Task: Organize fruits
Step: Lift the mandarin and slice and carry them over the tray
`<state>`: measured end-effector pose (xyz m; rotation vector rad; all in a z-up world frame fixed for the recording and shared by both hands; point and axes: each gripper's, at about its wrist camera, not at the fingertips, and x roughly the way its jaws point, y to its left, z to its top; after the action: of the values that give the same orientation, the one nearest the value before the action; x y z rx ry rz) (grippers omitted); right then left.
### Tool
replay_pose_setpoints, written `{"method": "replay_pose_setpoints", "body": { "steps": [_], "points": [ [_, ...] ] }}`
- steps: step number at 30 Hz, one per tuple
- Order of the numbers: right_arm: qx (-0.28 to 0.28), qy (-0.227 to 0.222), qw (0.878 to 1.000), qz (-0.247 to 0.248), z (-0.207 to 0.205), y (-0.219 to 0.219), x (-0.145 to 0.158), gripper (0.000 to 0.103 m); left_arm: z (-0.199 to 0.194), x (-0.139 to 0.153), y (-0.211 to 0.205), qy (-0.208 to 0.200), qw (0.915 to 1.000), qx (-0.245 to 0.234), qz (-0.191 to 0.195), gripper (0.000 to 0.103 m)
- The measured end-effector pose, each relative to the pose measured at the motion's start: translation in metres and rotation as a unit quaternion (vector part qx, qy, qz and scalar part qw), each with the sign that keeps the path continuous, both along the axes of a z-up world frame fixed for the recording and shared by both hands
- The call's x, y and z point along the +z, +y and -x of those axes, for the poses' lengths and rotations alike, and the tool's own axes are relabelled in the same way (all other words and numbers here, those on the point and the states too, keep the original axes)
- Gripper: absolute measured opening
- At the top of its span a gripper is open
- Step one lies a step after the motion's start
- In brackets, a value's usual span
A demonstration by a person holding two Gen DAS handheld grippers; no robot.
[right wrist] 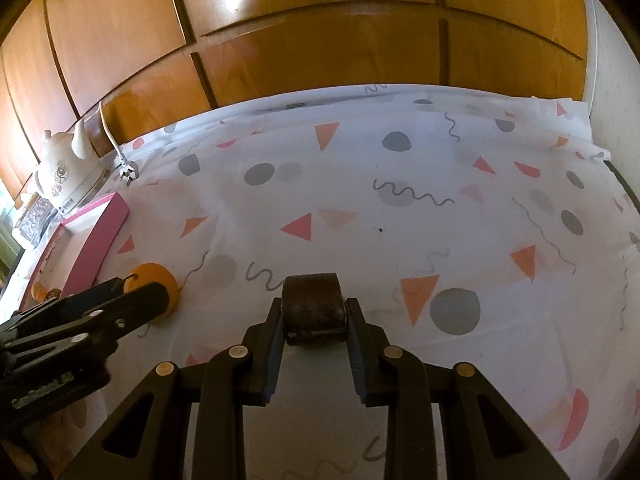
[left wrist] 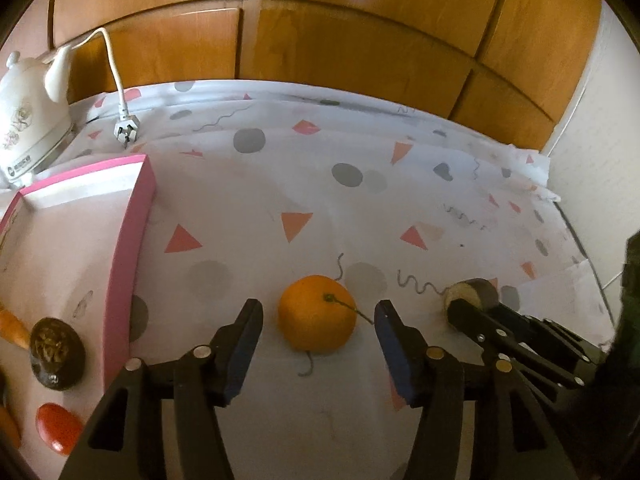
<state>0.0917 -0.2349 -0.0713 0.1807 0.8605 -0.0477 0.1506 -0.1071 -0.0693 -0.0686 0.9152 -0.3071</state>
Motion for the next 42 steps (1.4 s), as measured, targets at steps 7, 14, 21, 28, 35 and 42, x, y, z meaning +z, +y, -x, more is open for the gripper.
{"method": "replay_pose_setpoints", "body": {
  "steps": [7, 14, 21, 28, 35, 42],
  "points": [
    [-0.002, 0.006, 1.000, 0.016, -0.002, 0.005, -0.003, 0.028, -0.001, -0.008, -0.008, -0.012, 0.9996, 0.007, -0.025, 0.040],
    [-0.003, 0.005, 1.000, 0.030, -0.002, 0.008, -0.004, 0.028, -0.001, -0.013, -0.004, -0.011, 0.9999, 0.005, -0.009, 0.040],
    [-0.003, 0.006, 0.999, 0.033, -0.002, 0.009, -0.005, 0.028, -0.001, -0.015, -0.007, -0.014, 0.9997, 0.004, -0.017, 0.040],
    [-0.003, 0.006, 0.999, 0.034, -0.002, 0.009, -0.006, 0.028, -0.002, -0.015, -0.006, -0.015, 0.9997, 0.003, -0.018, 0.041],
    [-0.003, 0.006, 0.999, 0.033, -0.002, 0.010, -0.005, 0.028, -0.002, -0.015, -0.006, -0.015, 0.9997, 0.002, -0.019, 0.040],
    [-0.002, 0.006, 0.999, 0.039, -0.003, 0.011, -0.006, 0.028, 0.003, -0.012, -0.006, -0.017, 0.9994, -0.001, -0.029, 0.039]
  ]
}}
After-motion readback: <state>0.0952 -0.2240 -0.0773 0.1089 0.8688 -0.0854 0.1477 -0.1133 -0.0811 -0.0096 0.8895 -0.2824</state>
